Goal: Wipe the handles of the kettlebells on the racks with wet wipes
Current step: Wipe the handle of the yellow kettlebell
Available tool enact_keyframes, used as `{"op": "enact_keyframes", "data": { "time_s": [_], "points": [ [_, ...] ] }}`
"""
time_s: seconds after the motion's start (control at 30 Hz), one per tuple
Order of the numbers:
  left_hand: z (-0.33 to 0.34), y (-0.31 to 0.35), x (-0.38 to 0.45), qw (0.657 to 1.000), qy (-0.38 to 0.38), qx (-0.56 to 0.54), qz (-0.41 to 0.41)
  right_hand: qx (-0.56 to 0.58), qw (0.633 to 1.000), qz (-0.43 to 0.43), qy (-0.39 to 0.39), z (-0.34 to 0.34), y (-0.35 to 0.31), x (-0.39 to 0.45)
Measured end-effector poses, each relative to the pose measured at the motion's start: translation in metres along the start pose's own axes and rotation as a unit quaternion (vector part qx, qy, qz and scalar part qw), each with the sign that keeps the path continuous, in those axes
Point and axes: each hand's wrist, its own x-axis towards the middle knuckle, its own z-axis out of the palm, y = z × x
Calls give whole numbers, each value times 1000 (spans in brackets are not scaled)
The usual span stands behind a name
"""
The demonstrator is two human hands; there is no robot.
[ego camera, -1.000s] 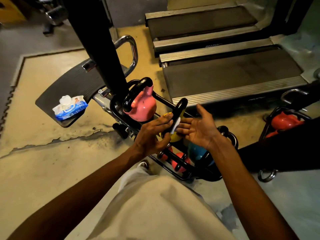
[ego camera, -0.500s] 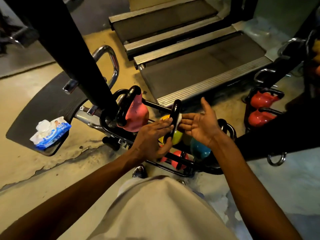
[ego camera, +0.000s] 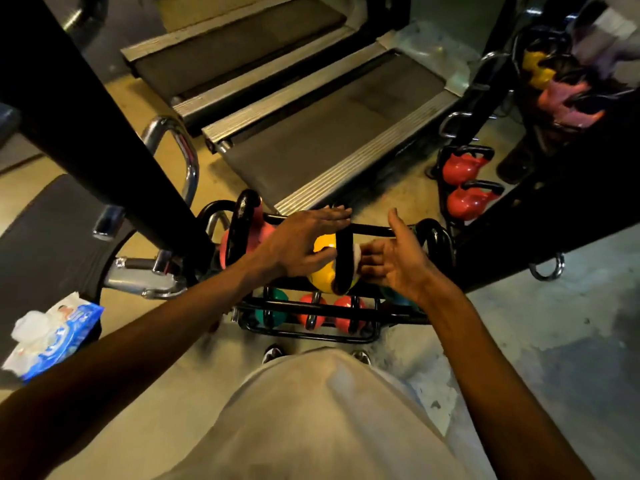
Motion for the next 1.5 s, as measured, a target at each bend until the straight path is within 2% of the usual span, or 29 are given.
{"op": "enact_keyframes", "data": {
  "time_s": [0.1, 0.23, 0.33, 0.4, 0.53, 0.7, 0.77, 0.97, 1.03, 1.2, 1.37, 1.5],
  "points": [
    [-4, -10, 0, 999, -26, -11, 21, -9, 999, -13, 30, 2, -1, -6],
    [-6, -14, 0, 999, -13, -35, 36, 107, 991, -47, 60, 22, 15, 0],
    [-5, -18, -1, 998, -8, -50, 42, 60, 992, -44, 100, 21, 33, -5],
    [-3, -19, -2, 997, -7, -64, 34, 67, 991, -42, 103, 16, 36, -12],
    [2, -19, -3, 996, 5, -83, 26, 135, 981, -96, 106, 20, 36, -18],
    [3, -19, -4, 996, 20, -83, 22, 8, 983, -97, 156, 25, 56, -25],
    [3, -18, -4, 996, 24, -87, 18, -38, 983, -95, 152, 26, 56, -31],
    [7, -22, -3, 994, 35, -101, 15, -71, 965, -141, 208, 59, 63, -27],
    [7, -23, -4, 994, 37, -102, 13, -62, 964, -151, 210, 60, 72, -26],
    [6, -21, -4, 993, 39, -107, 6, 42, 965, -159, 206, 49, 65, -24],
    [5, -22, -5, 994, 39, -103, 6, 4, 976, -108, 187, 53, 46, -5],
    [3, -20, -6, 994, 35, -101, -2, 39, 981, -108, 157, 47, 43, -11]
  ]
}}
